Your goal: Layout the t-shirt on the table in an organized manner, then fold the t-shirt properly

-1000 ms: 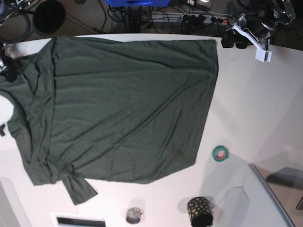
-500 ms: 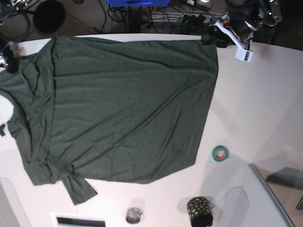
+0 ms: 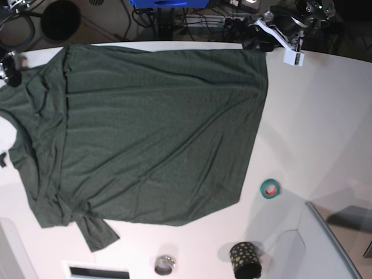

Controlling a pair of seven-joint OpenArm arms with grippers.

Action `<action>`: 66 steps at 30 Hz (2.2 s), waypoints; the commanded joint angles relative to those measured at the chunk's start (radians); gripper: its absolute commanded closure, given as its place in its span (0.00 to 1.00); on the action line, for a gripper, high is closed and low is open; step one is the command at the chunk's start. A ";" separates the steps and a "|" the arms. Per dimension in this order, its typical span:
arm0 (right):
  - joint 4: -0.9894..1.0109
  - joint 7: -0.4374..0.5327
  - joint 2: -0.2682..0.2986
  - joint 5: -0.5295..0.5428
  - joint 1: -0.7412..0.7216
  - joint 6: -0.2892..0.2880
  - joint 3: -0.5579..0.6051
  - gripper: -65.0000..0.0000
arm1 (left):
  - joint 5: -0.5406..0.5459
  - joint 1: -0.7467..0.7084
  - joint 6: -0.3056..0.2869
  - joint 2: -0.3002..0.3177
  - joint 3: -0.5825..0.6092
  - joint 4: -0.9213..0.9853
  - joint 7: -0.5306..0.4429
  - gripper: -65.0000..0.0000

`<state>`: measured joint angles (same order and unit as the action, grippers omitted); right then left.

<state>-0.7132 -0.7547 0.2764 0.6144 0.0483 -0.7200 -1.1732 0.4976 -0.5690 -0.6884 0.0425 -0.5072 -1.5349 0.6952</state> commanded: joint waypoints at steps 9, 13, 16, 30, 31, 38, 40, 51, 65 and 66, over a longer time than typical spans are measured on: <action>-0.001 -0.030 0.011 -0.055 0.008 0.022 0.003 0.99 | 0.014 -0.001 -0.010 0.007 -0.071 -0.046 -0.012 0.45; -0.001 -0.030 0.011 -0.055 0.009 0.022 0.003 0.99 | 0.006 0.002 -0.010 0.007 -0.124 -0.039 -0.010 0.45; -0.001 -0.030 0.011 -0.055 0.008 0.022 0.009 0.99 | 0.006 0.019 -0.010 0.009 -0.113 -0.003 -0.010 0.45; -0.001 -0.029 0.010 -0.050 0.006 0.022 0.075 0.99 | 0.005 0.071 -0.010 0.003 -0.044 0.099 -0.010 0.46; -0.001 -0.029 0.010 -0.050 0.006 0.022 0.075 0.99 | 0.006 0.071 -0.010 0.003 -0.023 0.107 -0.012 0.46; -0.001 -0.029 0.011 -0.049 0.009 0.022 0.075 0.99 | 0.013 0.109 -0.010 0.000 -0.009 0.201 -0.013 0.65; -0.001 -0.029 0.011 -0.049 0.011 0.022 0.075 0.99 | 0.011 0.113 -0.010 0.000 -0.044 0.210 -0.013 0.89; -0.032 -0.033 0.011 -0.050 0.011 0.022 0.080 0.99 | 0.011 0.131 -0.010 0.006 -0.089 0.178 -0.009 1.00; -0.454 -0.283 -0.073 -0.046 0.054 0.022 0.072 0.99 | 0.006 0.083 -0.010 0.007 -0.084 -0.052 0.111 1.00; -0.486 -0.288 -0.079 -0.044 0.055 0.022 0.072 0.99 | 0.006 0.083 -0.010 0.007 -0.086 -0.063 0.125 1.00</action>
<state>-1.1797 -1.0584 0.1719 0.5480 0.1097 -0.6918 -1.0958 0.4854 -0.4835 -0.6888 0.0414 -0.5880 -1.5772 0.8375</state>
